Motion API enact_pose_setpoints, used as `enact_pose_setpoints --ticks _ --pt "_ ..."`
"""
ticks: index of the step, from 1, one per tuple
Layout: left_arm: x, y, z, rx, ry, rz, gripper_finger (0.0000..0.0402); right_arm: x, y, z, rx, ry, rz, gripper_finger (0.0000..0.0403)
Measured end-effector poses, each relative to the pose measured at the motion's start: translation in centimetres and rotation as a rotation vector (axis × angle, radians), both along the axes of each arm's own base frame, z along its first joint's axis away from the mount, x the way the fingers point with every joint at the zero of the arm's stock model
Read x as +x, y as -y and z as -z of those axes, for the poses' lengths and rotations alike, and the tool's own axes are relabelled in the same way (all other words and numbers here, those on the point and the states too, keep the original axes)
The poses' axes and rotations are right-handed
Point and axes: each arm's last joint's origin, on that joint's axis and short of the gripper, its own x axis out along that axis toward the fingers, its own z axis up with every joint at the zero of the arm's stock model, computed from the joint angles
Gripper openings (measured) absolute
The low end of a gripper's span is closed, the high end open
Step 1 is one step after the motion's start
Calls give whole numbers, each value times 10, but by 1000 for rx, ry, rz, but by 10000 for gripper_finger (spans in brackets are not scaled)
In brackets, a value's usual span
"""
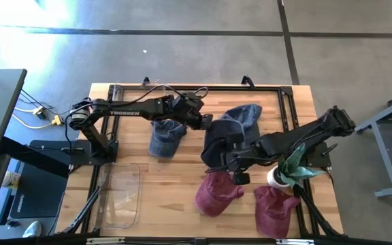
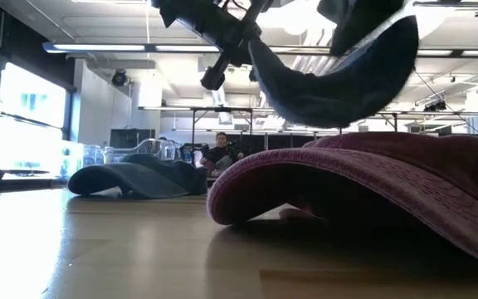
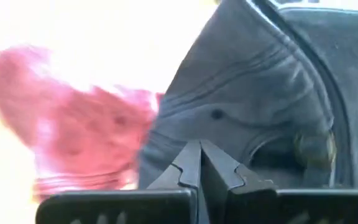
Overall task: Pick & Place hat
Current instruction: Put the bottom blue cap into the top transparent bin
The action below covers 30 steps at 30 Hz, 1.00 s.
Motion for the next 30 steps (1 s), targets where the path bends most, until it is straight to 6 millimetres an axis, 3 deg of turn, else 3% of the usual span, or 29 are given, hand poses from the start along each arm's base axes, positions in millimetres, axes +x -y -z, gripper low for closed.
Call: enact_pose_setpoints --ticks 5,8,16,23,30 --pt "0 0 0 62 -6 -46 0 -9 4 -28 180 -51 270 0" --pt "0 -1 0 96 -10 -77 0 -8 0 -27 247 -29 331 0" --pt "0 -2 0 171 -21 -124 0 -14 -18 41 -2 223 509 0" --pt "3 7 -2 134 11 -77 0 -12 -8 93 -7 443 599 0" --pt "7 9 -9 63 107 17 0 -12 3 120 -15 352 627 0"
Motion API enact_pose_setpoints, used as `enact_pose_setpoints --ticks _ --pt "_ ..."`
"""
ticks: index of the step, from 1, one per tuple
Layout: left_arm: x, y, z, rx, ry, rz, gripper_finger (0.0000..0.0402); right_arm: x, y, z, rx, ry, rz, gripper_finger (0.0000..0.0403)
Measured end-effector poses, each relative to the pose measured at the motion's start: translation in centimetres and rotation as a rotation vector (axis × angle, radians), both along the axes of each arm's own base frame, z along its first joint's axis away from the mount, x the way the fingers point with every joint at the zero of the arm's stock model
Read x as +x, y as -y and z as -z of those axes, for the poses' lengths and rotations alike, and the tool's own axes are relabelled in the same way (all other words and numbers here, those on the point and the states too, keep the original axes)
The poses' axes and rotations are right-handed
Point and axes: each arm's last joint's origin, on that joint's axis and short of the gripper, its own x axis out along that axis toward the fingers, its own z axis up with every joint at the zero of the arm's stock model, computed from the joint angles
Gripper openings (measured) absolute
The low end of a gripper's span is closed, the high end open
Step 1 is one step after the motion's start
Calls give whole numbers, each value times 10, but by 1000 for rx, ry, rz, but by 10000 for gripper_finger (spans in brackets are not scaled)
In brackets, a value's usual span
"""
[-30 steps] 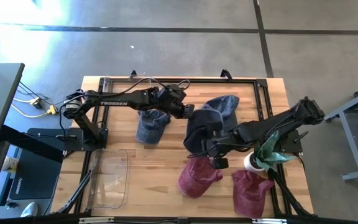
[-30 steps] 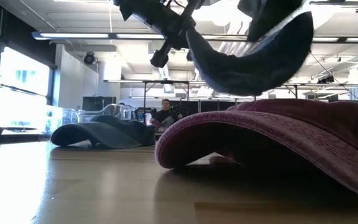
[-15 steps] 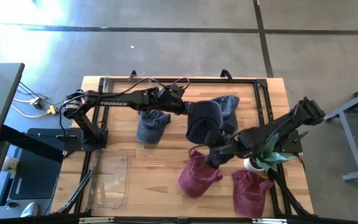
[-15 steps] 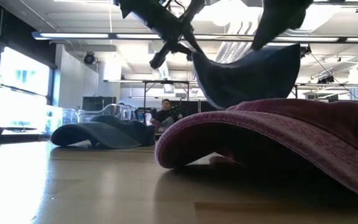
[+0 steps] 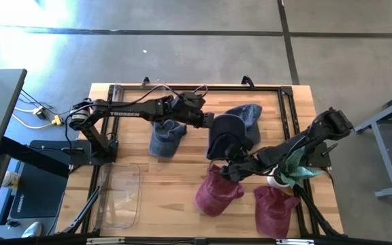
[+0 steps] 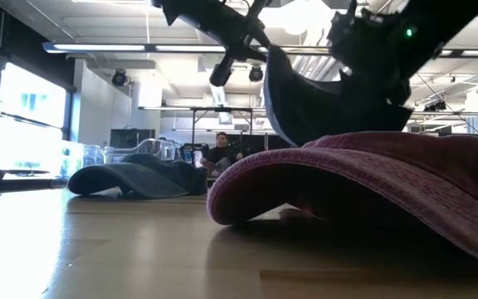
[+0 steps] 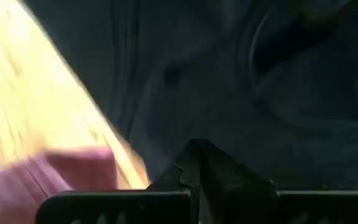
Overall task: Pick & Place hat
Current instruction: Put the bottom blue cap into the top transparent bin
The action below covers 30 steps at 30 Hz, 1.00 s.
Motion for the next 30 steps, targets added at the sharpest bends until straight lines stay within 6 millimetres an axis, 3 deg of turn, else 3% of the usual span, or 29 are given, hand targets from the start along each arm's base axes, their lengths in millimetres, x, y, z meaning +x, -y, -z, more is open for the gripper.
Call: enact_pose_setpoints --ticks 4,11,15,18,21,26,30 --pt "-6 2 -8 27 11 41 0 3 -4 -4 29 -60 -59 0" --pt "-12 -6 4 78 -122 9 0 5 -27 -65 68 -58 -49 0" --pt "-14 -9 6 120 -150 -47 0 7 -38 -94 230 163 173 0" --pt "-14 -12 6 164 -165 -113 0 12 -44 -104 386 342 334 0" --pt "-15 -16 7 193 -180 -171 0 19 -51 -106 406 343 315 0" --pt "-23 -20 -1 211 -177 -217 0 17 -66 -93 160 258 226 0" --pt "-28 -20 -15 223 -114 -243 0 22 -76 -69 12 253 208 0"
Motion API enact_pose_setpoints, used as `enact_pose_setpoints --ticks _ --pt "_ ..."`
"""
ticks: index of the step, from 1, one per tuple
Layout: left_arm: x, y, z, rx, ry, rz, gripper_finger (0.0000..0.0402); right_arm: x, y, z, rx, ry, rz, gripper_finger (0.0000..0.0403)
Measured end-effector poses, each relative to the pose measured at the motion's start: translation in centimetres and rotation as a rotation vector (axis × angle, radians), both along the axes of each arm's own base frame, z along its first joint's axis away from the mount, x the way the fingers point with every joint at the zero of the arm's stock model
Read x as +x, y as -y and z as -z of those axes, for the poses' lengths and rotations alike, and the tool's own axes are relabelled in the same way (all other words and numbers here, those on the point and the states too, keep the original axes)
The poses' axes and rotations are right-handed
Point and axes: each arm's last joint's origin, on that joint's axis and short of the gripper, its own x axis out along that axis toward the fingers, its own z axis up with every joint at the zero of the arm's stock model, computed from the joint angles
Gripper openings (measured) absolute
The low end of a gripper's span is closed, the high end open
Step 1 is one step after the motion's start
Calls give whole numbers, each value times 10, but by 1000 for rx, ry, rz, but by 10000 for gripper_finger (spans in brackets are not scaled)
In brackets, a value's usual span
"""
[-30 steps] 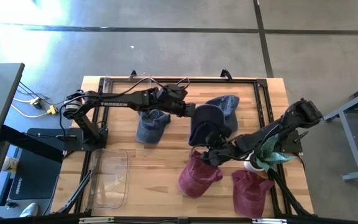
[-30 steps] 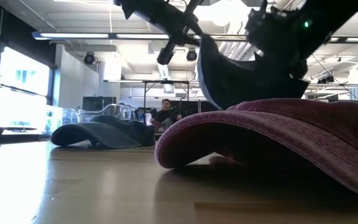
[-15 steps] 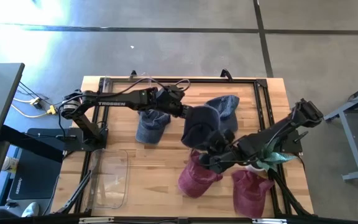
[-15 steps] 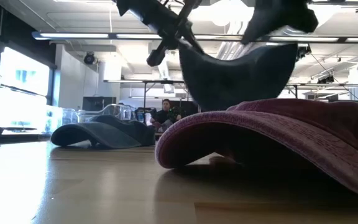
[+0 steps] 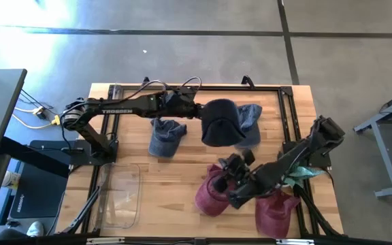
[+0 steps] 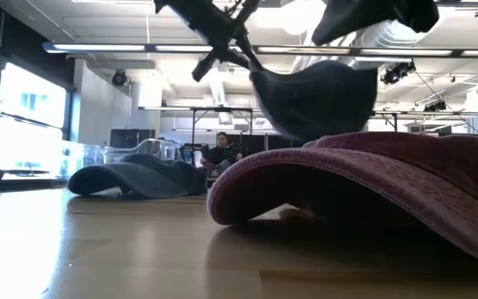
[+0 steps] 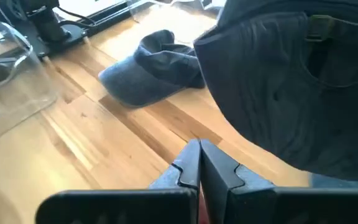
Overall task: Pick & Place hat
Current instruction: Put the bottom blue cap into the top transparent bin
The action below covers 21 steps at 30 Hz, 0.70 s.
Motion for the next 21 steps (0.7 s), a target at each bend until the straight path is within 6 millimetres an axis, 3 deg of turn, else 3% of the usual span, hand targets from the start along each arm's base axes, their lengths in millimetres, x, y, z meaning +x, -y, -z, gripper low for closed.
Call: enact_pose_setpoints --ticks 5,13,21 --pt "-16 -5 -20 20 46 15 0 10 -5 23 -135 -57 -4 0" --pt "-32 -6 -37 3 92 44 0 17 20 7 -431 -209 -15 0" --pt "-34 -1 -41 -76 128 79 0 36 48 5 -650 -450 -65 0"
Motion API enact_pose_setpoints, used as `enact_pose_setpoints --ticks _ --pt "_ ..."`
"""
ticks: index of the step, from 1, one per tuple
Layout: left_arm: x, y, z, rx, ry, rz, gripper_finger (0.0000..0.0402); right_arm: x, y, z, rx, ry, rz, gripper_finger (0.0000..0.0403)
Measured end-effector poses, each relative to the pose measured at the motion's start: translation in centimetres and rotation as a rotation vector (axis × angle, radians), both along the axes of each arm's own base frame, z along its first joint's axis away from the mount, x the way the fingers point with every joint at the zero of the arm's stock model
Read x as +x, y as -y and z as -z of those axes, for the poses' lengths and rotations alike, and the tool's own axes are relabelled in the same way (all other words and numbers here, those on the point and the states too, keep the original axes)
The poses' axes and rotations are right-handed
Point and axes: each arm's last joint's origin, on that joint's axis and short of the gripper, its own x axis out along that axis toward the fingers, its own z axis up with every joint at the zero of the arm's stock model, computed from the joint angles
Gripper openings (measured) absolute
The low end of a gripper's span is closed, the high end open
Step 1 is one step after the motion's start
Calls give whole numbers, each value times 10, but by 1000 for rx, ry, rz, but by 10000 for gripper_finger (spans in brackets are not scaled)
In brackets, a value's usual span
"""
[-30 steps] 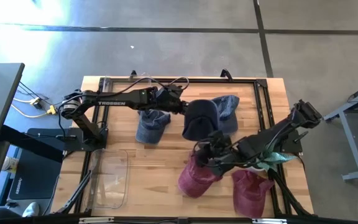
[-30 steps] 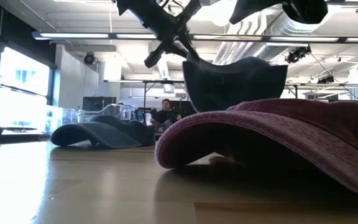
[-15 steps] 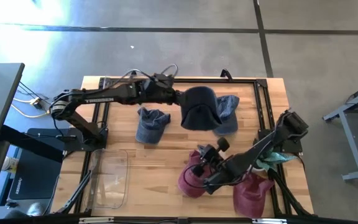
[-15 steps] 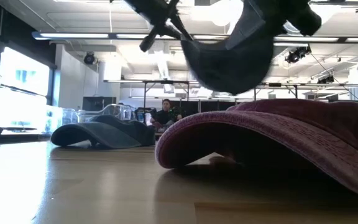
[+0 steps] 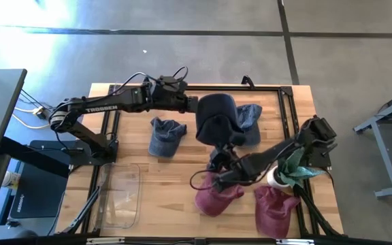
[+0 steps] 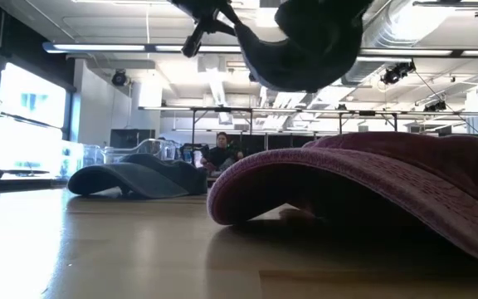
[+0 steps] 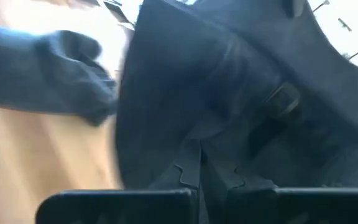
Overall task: Pick & Place hat
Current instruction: Put the bottom blue cap into the top transparent bin
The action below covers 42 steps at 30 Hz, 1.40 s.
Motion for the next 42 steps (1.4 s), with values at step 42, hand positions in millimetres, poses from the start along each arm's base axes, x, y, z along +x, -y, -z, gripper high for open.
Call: enact_pose_setpoints --ticks 42 --pt "-6 5 12 157 -193 -79 0 -24 2 -54 103 -335 -425 0"
